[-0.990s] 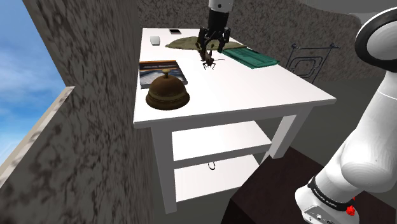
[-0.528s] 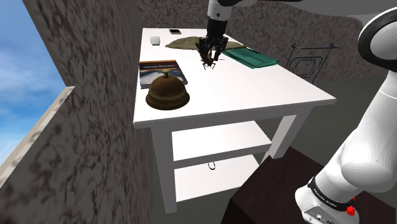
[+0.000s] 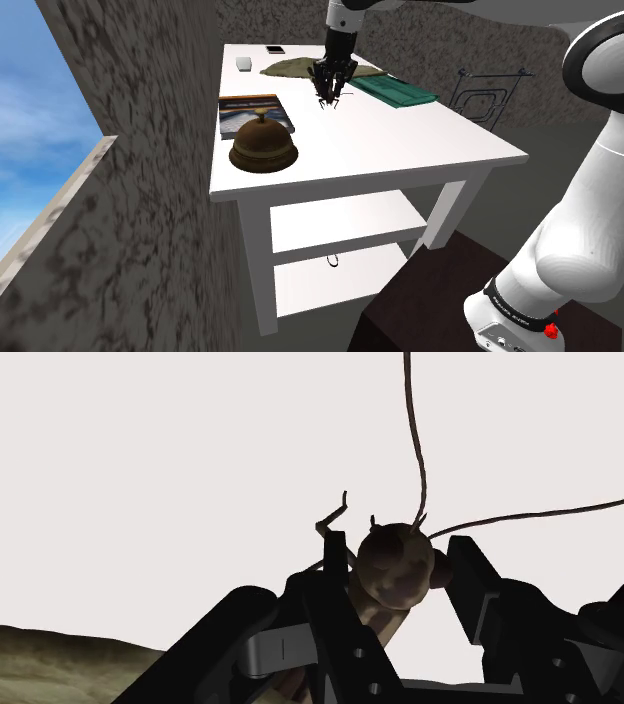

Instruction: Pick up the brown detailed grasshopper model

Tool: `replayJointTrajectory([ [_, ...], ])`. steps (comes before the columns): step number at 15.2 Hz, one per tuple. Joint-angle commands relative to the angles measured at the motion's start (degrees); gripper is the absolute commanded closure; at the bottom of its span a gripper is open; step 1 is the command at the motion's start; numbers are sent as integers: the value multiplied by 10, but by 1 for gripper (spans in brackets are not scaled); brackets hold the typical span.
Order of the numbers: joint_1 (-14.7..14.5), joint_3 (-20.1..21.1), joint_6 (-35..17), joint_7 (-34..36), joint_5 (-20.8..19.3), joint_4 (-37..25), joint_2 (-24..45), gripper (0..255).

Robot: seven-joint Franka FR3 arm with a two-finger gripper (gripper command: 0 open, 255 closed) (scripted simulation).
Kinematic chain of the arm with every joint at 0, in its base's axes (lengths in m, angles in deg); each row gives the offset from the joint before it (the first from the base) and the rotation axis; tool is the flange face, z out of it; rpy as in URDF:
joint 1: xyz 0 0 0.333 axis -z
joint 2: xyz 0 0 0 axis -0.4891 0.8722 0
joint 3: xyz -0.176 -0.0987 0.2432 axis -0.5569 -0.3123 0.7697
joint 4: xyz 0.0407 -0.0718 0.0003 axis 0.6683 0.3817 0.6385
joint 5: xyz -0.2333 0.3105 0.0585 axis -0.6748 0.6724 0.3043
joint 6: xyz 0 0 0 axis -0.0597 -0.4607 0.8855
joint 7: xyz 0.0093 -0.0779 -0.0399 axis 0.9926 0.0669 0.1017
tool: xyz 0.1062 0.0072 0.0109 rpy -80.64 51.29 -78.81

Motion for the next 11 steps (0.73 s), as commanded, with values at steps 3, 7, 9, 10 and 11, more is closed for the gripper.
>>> replayJointTrajectory([
  [3,0,0,16,0,0,-18,3,255],
  [7,-1,0,52,1,-1,-65,14,255],
  [9,-1,0,70,2,-1,-90,21,255],
  [10,-1,1,80,2,-2,-104,25,255],
  [11,-2,1,90,3,-2,-118,29,255],
])
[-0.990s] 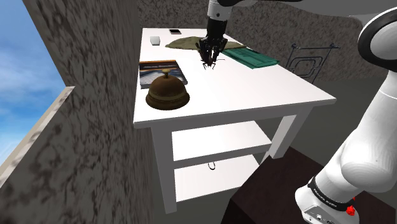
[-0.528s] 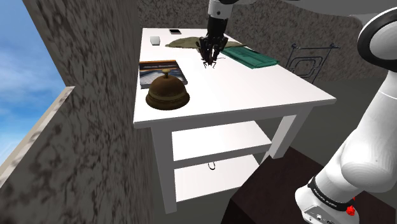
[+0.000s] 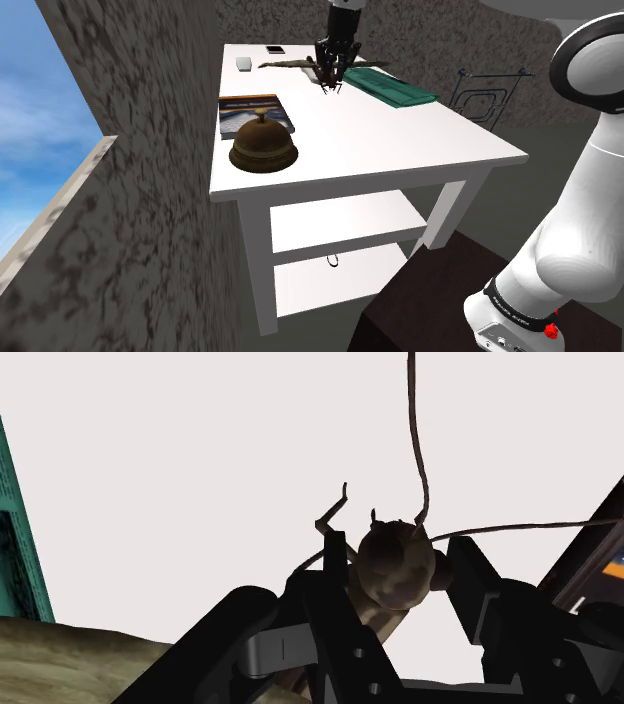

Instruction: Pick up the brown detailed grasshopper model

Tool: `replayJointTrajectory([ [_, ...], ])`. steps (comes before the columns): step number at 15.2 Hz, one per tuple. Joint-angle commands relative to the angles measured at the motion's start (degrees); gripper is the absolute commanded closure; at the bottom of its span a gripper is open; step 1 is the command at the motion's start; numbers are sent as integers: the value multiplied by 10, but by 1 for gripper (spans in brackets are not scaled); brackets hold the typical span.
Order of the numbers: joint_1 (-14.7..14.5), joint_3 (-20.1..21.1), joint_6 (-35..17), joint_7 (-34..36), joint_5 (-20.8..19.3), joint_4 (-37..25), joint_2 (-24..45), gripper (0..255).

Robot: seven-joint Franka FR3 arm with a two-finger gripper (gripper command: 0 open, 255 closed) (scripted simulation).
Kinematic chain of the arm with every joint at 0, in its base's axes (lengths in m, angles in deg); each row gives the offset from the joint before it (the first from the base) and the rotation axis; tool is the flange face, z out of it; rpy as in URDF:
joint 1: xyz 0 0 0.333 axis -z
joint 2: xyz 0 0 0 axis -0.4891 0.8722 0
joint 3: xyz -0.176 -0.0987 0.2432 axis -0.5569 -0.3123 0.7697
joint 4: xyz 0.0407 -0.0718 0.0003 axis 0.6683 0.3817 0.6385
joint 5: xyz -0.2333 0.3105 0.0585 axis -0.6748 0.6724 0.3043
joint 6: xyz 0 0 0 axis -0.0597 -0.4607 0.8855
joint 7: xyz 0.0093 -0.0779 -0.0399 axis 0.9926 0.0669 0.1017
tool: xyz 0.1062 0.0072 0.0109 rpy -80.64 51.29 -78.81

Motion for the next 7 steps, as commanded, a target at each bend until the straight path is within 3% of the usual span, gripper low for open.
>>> replayJointTrajectory([
  [1,-1,0,20,0,0,-30,9,255],
  [5,-2,1,62,2,-2,-94,31,255],
  [7,-2,1,64,2,-2,-96,32,255],
])
